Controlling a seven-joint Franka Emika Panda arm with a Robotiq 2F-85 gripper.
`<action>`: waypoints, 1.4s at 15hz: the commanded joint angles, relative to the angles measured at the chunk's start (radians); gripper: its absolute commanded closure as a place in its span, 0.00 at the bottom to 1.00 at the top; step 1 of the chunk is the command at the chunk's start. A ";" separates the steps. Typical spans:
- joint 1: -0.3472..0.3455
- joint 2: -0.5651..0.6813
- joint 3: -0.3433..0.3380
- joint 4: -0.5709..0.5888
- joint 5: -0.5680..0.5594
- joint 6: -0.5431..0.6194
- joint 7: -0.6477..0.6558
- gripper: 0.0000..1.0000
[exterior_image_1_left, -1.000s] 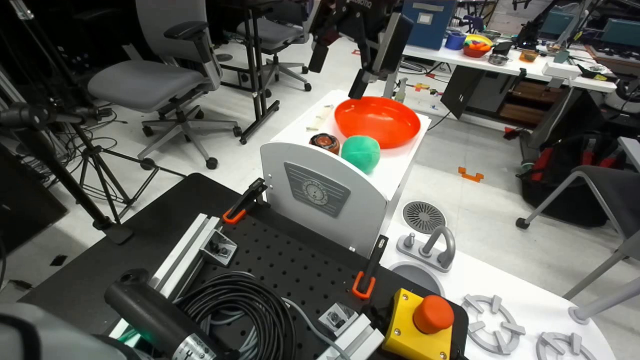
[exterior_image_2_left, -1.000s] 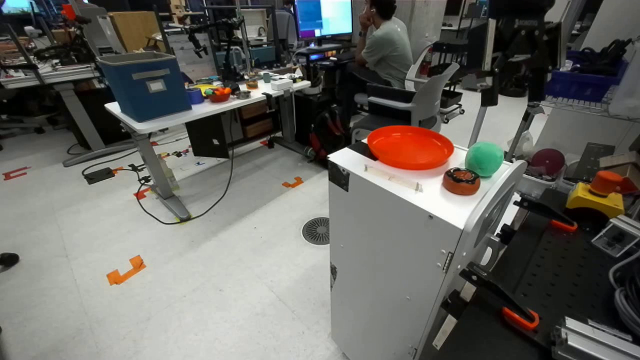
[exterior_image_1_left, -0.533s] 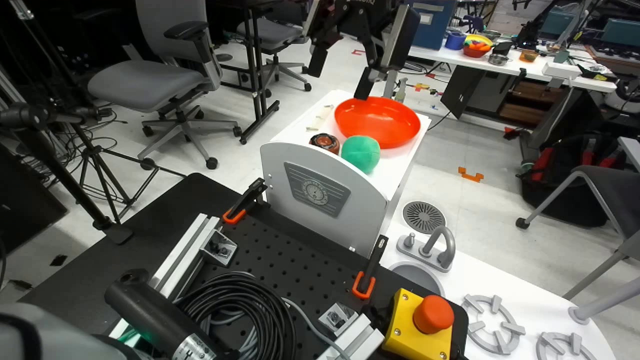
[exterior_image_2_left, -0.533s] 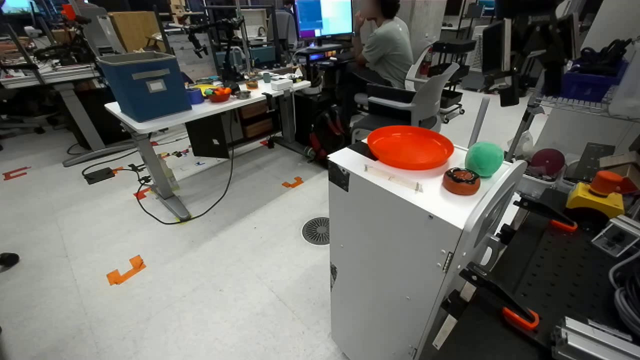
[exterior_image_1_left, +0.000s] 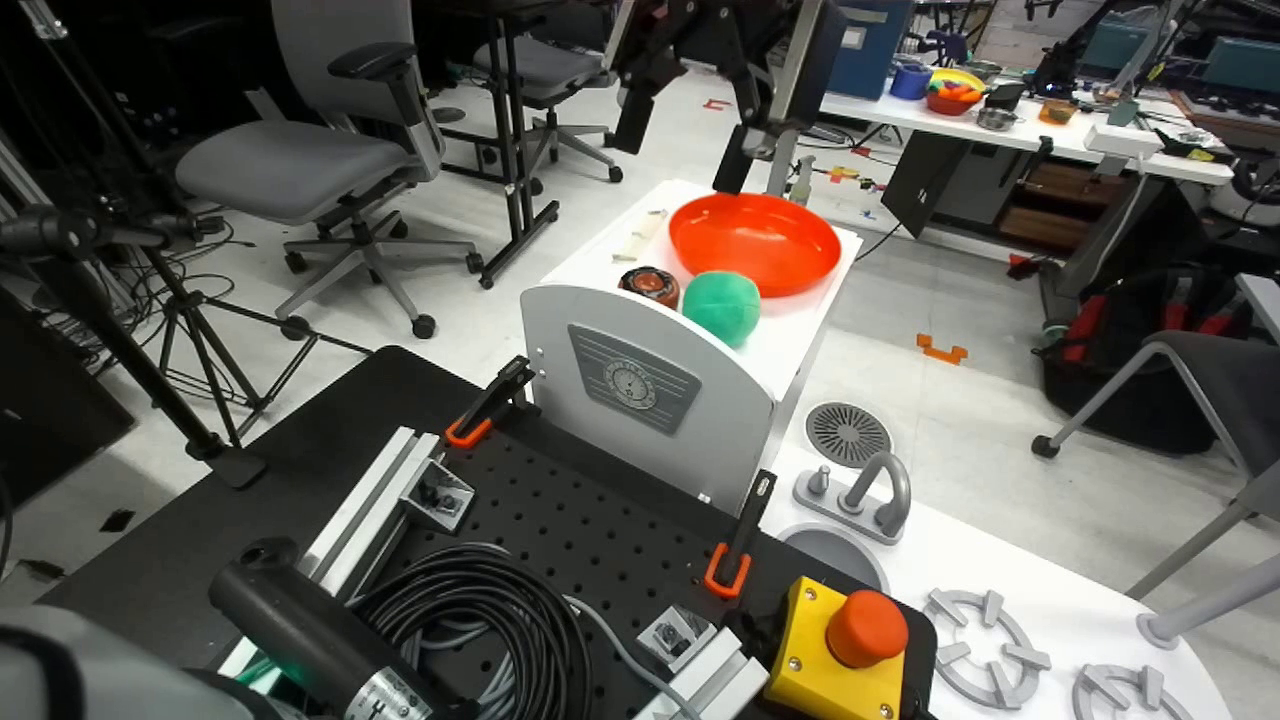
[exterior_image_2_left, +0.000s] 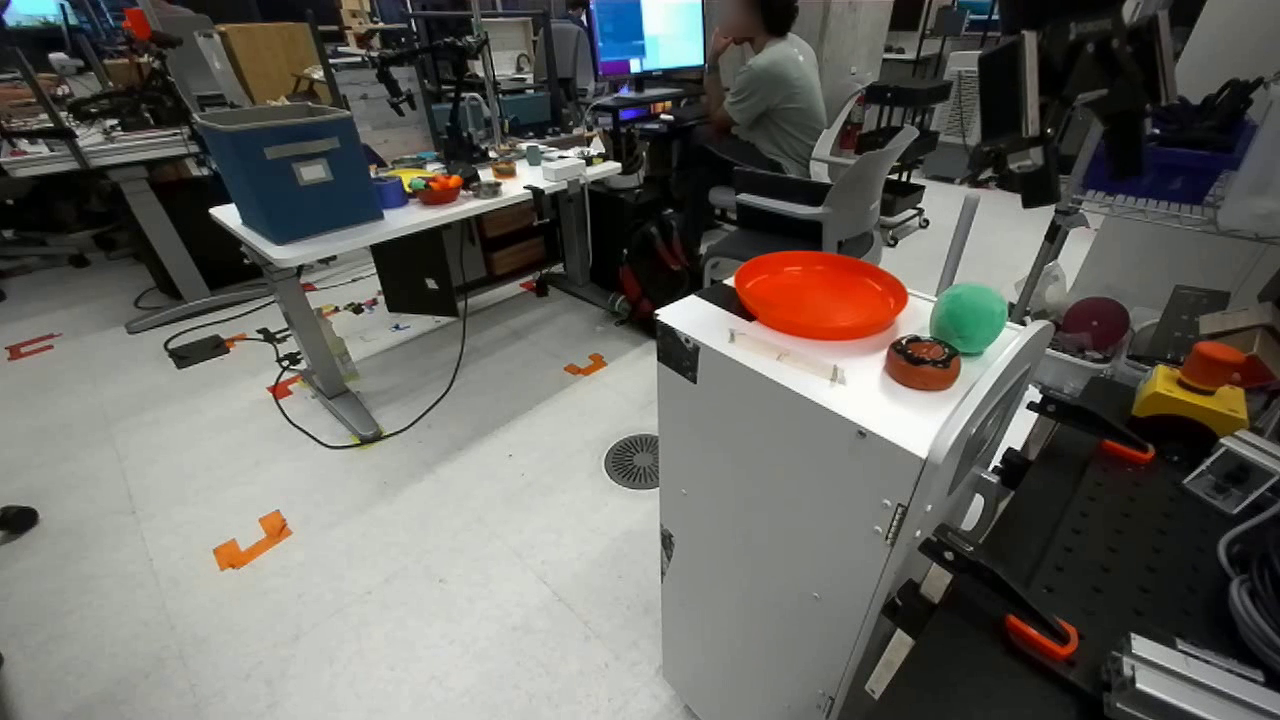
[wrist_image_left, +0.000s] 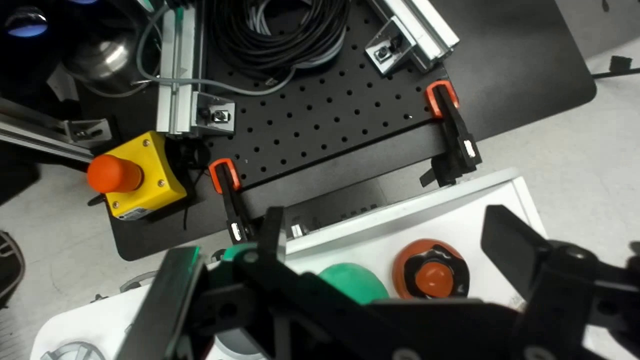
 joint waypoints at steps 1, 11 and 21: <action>0.014 0.033 0.010 0.073 -0.069 -0.128 0.030 0.00; 0.023 0.059 0.016 0.131 -0.113 -0.215 0.041 0.00; 0.033 0.105 0.014 0.194 -0.119 -0.293 -0.045 0.00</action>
